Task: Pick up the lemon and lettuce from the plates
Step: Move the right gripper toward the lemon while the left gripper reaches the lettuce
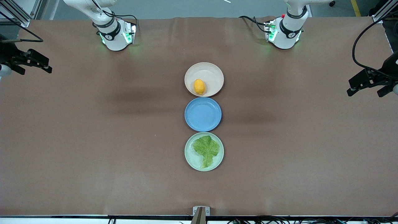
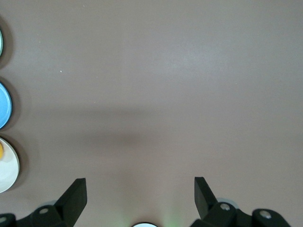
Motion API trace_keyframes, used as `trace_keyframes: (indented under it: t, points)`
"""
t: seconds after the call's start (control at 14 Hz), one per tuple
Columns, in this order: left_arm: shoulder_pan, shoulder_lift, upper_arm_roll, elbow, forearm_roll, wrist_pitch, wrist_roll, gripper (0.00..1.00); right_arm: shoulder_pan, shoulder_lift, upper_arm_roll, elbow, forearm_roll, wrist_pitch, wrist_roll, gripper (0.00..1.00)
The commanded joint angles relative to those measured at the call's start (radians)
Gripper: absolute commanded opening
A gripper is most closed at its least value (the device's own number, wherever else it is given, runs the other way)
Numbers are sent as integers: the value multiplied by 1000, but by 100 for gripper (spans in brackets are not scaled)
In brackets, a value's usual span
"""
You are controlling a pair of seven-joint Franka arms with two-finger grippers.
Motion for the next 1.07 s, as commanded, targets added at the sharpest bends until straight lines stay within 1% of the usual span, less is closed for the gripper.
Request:
trace_keyframes:
  t: [0.0, 0.29, 0.43, 0.5, 0.57, 0.71, 0.79, 0.86, 0.93, 1.0]
  points:
    - [2, -11, -1, 13, -1, -20, -1, 100, 8, -27, -3, -31, -14, 16, 22, 100]
    - [7, -8, 0, 8, -12, -22, -2, 100, 5, -24, -4, -21, -11, 6, 24, 100]
    - [-15, 17, -3, 3, -12, -45, -5, 100, 2, -17, -7, 2, -3, 2, 21, 100]
    - [-48, 44, -15, 3, -13, -45, -16, 100, 10, 9, -7, 4, -3, 3, 21, 100]
    - [-87, 79, -23, 3, -13, -45, -57, 100, 13, 52, -6, 10, -2, 15, 18, 100]
    - [-201, 194, -27, 13, -7, -28, -212, 100, 16, 124, -4, 42, 1, 34, 8, 100]
    - [-248, 263, -29, 38, -7, 13, -276, 100, 31, 168, -4, 47, 0, 57, 8, 100]
    - [-295, 329, -27, 54, -6, 82, -357, 100, 48, 233, -4, 56, -8, 68, 8, 100]
    - [-338, 389, -27, 60, -6, 158, -448, 100, 62, 258, -1, 58, 10, 74, 24, 100]
    - [-367, 435, -27, 62, -6, 232, -516, 100, 89, 264, -3, 55, 58, 81, 25, 100]
